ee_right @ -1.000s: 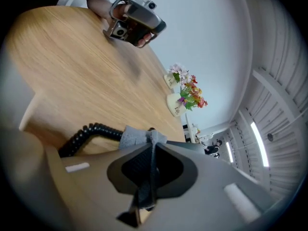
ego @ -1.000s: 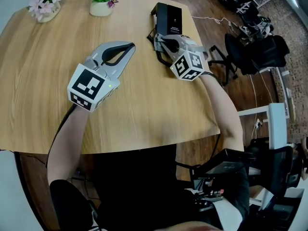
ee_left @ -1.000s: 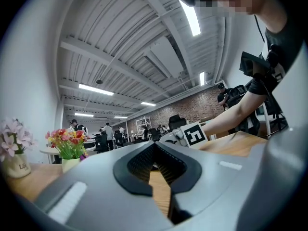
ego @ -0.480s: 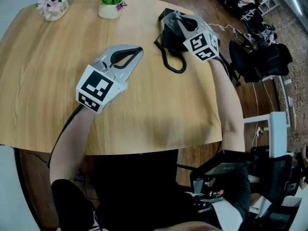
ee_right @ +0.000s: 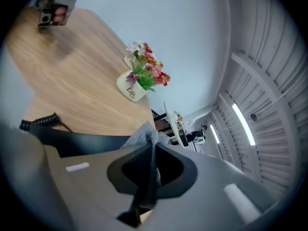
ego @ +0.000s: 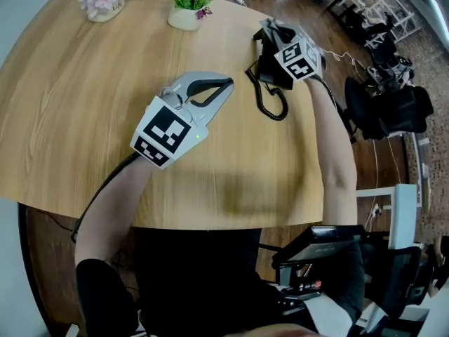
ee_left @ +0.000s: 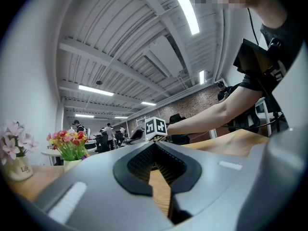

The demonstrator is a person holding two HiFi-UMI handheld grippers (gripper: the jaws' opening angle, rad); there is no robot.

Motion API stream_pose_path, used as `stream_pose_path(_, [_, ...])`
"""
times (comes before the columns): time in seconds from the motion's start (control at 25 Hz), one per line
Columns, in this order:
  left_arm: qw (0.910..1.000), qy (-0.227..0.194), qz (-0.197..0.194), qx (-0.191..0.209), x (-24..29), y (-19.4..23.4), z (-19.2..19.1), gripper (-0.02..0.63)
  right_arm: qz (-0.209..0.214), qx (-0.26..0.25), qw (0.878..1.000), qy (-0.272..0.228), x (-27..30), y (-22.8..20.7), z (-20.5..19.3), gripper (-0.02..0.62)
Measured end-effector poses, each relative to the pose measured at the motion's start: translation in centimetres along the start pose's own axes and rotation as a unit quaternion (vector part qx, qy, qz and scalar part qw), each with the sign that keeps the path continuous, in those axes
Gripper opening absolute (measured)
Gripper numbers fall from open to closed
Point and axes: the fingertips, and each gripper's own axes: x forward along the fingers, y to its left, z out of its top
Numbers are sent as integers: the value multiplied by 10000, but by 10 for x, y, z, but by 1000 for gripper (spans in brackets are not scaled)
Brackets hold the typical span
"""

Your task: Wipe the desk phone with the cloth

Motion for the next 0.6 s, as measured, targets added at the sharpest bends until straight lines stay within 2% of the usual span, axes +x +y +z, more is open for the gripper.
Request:
stream_pose_path(0.2, [10000, -5, -42, 24, 1, -4, 0, 3, 240, -749, 9964, -305, -46, 60, 13, 17])
stream_pose_path(0.44, [10000, -22, 7, -39, 0, -3, -1, 3, 599, -969, 9917, -589, -98, 126, 12, 17])
stream_pose_path(0.6, [9999, -17, 37, -109, 0, -2, -2, 3, 1005, -1258, 9847, -663, -118, 159, 11, 18])
